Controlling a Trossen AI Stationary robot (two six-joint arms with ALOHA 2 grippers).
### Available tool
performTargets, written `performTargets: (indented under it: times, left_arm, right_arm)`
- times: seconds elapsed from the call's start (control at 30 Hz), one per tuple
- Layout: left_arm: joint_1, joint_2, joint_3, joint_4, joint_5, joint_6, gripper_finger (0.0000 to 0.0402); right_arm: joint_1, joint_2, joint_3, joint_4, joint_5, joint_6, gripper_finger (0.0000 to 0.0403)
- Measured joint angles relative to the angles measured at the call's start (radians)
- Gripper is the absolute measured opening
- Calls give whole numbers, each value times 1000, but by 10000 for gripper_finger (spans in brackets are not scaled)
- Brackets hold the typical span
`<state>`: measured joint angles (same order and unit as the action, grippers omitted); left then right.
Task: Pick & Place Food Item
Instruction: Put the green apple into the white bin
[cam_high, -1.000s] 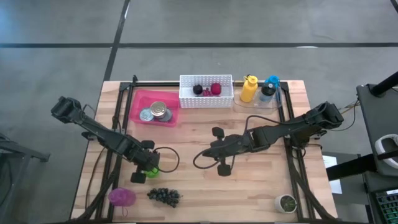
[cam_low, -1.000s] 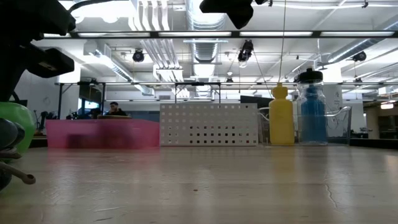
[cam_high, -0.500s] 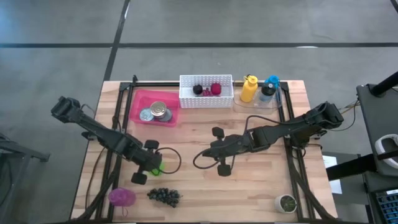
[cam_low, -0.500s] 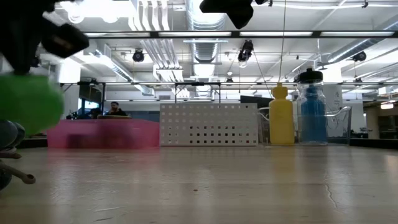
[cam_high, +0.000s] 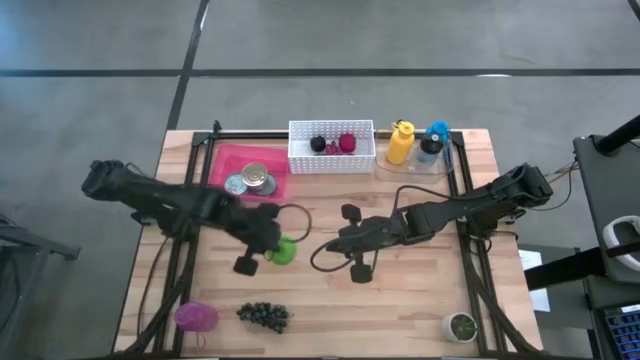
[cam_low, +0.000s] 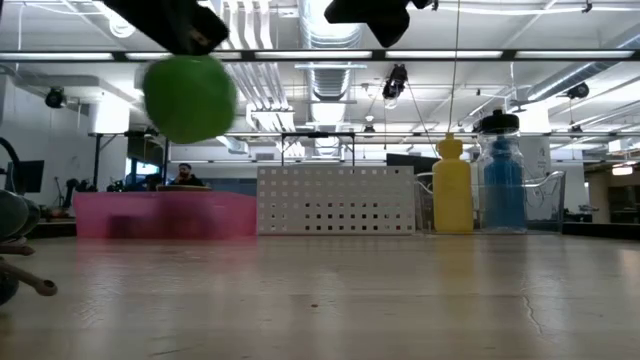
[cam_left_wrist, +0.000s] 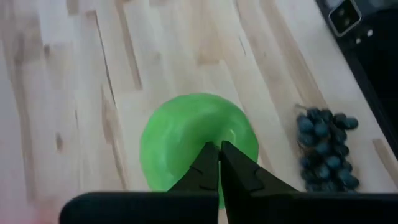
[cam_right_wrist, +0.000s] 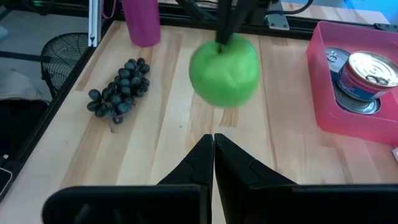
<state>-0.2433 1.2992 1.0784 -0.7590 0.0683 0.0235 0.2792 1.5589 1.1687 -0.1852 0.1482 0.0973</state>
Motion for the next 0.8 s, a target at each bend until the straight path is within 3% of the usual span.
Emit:
performTargets:
  times: [0.23,0.6,0.8]
  left_arm:
    - [179,152,28,97,220,170,0]
    - [251,461,219,108,285,305,0]
    - [255,527,233,124,321,344,0]
  right_arm:
    - [9,-10,0,-22,-1,0,8]
    - [25,-33,0,-40,0,0,8]
    - [53,-46,0,-75,0,11,8]
